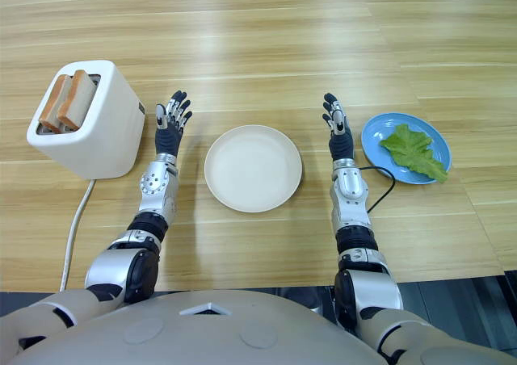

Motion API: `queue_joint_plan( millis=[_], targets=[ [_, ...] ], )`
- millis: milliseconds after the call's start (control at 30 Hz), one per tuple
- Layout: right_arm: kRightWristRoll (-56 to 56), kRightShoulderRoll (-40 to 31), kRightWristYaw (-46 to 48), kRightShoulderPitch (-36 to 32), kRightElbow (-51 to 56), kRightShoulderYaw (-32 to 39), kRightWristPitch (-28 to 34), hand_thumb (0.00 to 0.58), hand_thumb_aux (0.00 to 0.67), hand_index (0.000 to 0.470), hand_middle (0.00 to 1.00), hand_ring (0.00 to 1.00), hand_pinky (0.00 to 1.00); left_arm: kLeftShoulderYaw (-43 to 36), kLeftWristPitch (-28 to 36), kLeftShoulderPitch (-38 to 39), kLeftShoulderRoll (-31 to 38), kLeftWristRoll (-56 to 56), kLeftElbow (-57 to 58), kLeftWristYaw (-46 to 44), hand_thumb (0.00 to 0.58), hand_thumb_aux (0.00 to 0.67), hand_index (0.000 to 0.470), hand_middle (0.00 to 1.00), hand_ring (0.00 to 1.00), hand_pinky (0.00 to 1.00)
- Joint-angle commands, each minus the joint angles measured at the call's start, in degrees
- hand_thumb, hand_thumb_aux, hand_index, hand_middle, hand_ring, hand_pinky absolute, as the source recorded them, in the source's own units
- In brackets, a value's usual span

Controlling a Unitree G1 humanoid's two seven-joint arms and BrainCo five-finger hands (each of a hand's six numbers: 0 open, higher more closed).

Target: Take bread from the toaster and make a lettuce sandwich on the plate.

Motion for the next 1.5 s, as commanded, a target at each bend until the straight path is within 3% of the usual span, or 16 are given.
queue_joint_plan(
  millis=[33, 467, 567, 700, 833, 900, 1033, 1233, 1500],
  targets=[
    [0.43, 0.29, 0.02, 0.48, -0.33, -0.11, 0.34, 0.0, 0.0, 0.0, 0.0, 0.0, 0.0, 0.06, 0.77, 0.15, -0.07, 0.57, 0.04, 1.16, 0.0, 0.0, 0.0, 0.0, 0.0, 0.0],
    [2.07, 0.45, 0.77, 0.18, 0.3, -0.56, 0.45, 0.0, 0.0, 0.0, 0.0, 0.0, 0.0, -0.56, 2.98, 1.15, -0.18, 0.46, -4.25, 1.98, 0.0, 0.0, 0.0, 0.0, 0.0, 0.0],
    [1.93, 0.46, 0.95, 0.27, 0.41, -0.35, 0.35, 0.0, 0.0, 0.0, 0.0, 0.0, 0.0, -3.13, 5.8, 6.16, -0.23, -0.48, -22.5, 0.04, 0.0, 0.0, 0.0, 0.0, 0.0, 0.0],
    [1.85, 0.6, 0.9, 0.89, -0.13, -0.29, 0.37, 0.0, 0.0, 0.0, 0.0, 0.0, 0.0, -4.12, 17.95, 11.96, 5.06, -4.5, -54.42, -1.65, 0.0, 0.0, 0.0, 0.0, 0.0, 0.0],
    [1.71, 0.89, 0.79, 1.36, -0.76, -0.16, 0.61, 0.0, 0.0, 0.0, 0.0, 0.0, 0.0, 3.81, 29.61, 14.29, 16.7, -8.7, -75.15, -2.03, 0.0, 0.0, 0.0, 0.0, 0.0, 0.0],
    [1.7, 0.98, 0.78, 1.49, -0.95, -0.16, 0.68, 0.0, 0.0, 0.0, 0.0, 0.0, 0.0, 8.5, 32.79, 15.25, 22.5, -7.86, -79.78, -2.55, 0.0, 0.0, 0.0, 0.0, 0.0, 0.0],
    [1.64, 1.23, 0.59, 1.91, -1.3, -0.14, 0.69, 0.0, 0.0, 0.0, 0.0, 0.0, 0.0, 16.8, 34.58, 20.36, 36.27, 6.71, -74.86, -3.09, 0.0, 0.0, 0.0, 0.0, 0.0, 0.0],
    [1.52, 1.45, 0.61, 2.6, -2.27, 0.07, 1.07, 0.0, 0.0, 0.0, 0.0, 0.0, 0.0, 16.13, 38.35, 27.41, 47.49, 31.51, -58.93, 5.48, 0.0, 0.0, 0.0, 0.0, 0.0, 0.0],
    [1.52, 1.27, 0.65, 3.41, -3.71, 0.0, 1.55, 0.0, 0.0, 0.0, 0.0, 0.0, 0.0, 9.25, 43.15, 26.22, 50.45, 41.85, -45.4, 9.57, 0.0, 0.0, 0.0, 0.0, 0.0, 0.0]
  ],
)
